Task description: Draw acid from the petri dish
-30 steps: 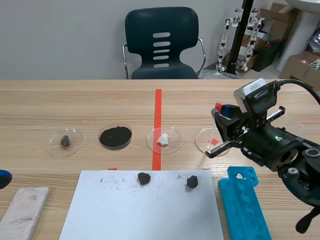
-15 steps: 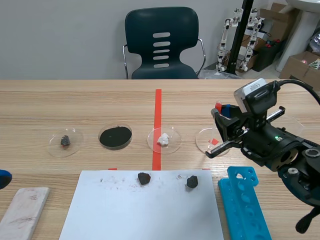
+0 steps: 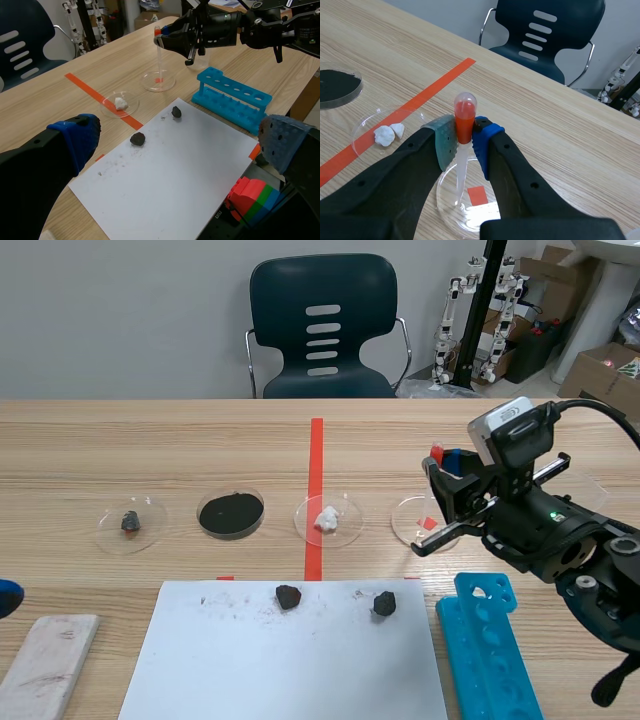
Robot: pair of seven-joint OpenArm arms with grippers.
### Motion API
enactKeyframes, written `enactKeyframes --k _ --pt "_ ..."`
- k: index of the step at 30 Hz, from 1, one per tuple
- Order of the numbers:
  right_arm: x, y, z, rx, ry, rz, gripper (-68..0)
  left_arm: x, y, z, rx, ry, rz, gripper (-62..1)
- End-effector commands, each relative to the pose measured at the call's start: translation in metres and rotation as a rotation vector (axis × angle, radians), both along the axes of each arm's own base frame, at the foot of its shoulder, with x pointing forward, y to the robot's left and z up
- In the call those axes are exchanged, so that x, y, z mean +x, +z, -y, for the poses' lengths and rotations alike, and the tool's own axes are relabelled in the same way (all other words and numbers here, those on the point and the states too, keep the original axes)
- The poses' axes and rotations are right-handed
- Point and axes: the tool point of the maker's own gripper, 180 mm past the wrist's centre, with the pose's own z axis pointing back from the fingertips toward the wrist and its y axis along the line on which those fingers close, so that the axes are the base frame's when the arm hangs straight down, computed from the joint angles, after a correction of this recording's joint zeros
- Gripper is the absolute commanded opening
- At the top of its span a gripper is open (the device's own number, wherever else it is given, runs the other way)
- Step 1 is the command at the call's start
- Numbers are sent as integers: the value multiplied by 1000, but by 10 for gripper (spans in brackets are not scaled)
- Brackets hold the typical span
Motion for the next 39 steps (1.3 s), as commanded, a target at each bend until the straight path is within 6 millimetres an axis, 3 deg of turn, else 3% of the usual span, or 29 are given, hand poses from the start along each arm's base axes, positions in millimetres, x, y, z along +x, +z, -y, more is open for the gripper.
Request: enactKeyframes --k 1,14,39 --pt "6 17 6 8 -2 47 -581 2 9 3 -36 -4 22 14" --pt "-7 66 12 67 28 67 -581 2 9 3 -36 -4 22 14" --pt "-79 163 -17 89 101 81 -582 2 9 3 -36 -4 22 14"
